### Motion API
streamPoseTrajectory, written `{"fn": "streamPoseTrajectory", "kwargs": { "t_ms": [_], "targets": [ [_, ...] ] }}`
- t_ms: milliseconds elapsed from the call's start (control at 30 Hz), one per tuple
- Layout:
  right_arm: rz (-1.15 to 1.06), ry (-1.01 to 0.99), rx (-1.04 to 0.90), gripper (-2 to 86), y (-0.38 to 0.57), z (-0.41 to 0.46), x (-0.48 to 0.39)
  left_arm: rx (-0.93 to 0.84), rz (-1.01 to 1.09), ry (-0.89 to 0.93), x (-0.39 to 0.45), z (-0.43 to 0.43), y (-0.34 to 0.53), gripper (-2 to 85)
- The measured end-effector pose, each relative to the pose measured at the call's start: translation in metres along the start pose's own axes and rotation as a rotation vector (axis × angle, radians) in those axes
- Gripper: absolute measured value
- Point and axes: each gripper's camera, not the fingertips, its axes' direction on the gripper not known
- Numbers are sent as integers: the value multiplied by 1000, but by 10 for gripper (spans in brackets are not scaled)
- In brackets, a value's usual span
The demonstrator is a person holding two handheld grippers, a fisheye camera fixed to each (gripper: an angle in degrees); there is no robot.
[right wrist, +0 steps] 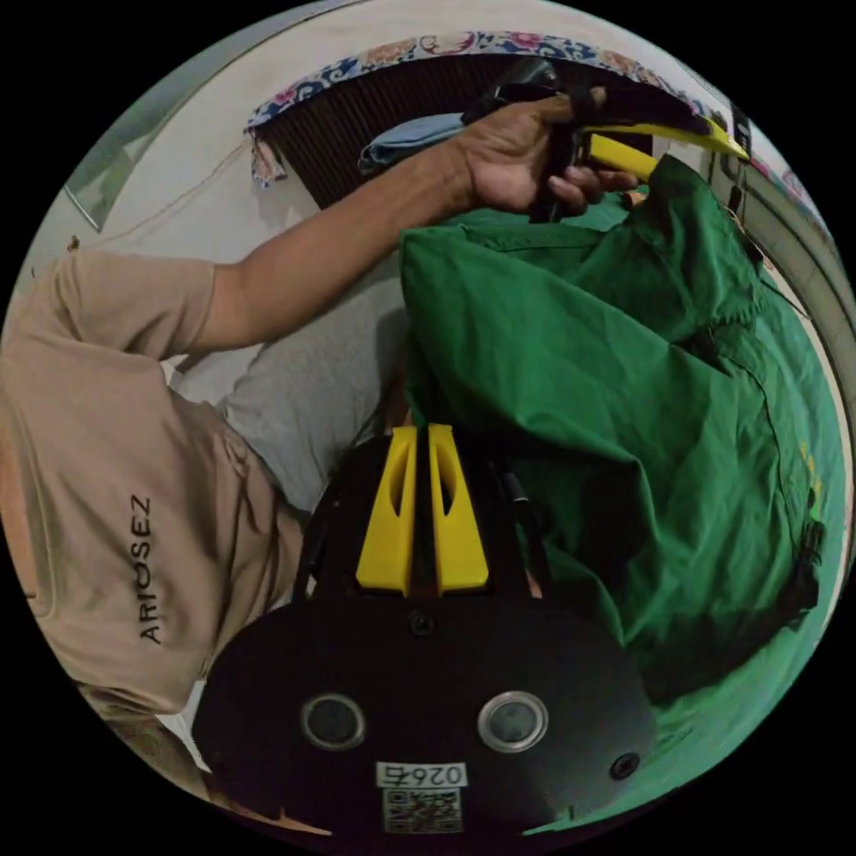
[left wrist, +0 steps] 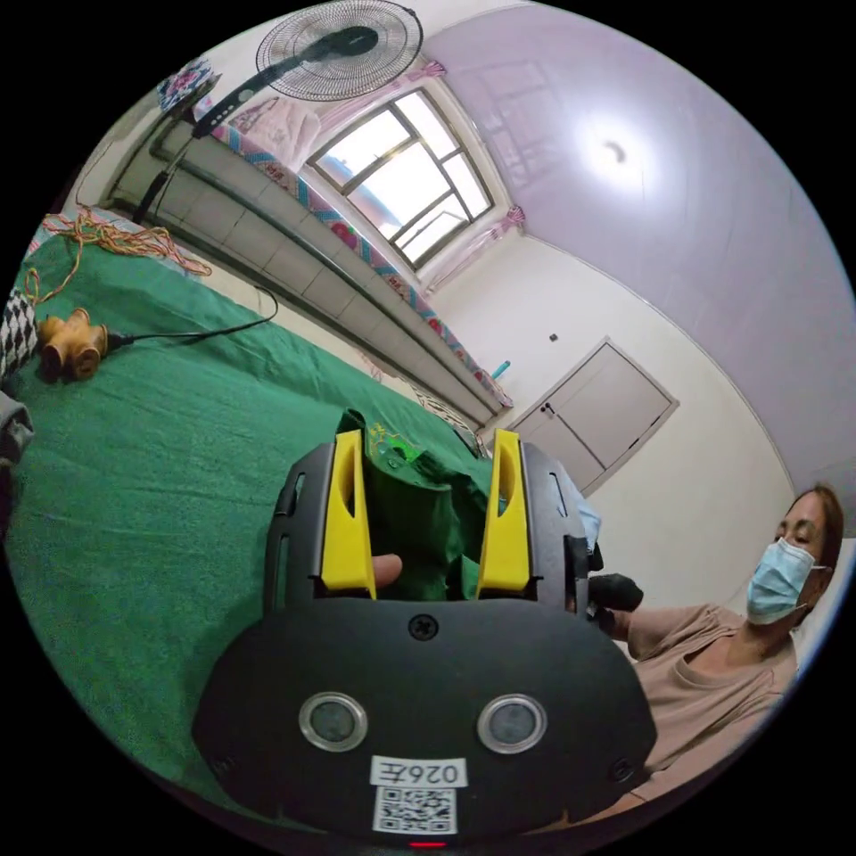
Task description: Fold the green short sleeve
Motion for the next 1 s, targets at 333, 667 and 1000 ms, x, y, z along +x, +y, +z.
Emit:
{"fn": "streamPoseTrajectory", "kwargs": {
  "t_ms": [333, 667, 1000],
  "targets": [
    [-20, 72, 356, 14, 19, -108, 11, -428, -9, -435, 24, 81, -26, 300],
    [644, 350, 392, 138, -11, -123, 171, -559, 79, -601, 71, 147, -33, 287],
    [657, 540, 352, -9, 4, -246, 163, -128, 194, -184, 151, 82, -60, 26]
  ]
}}
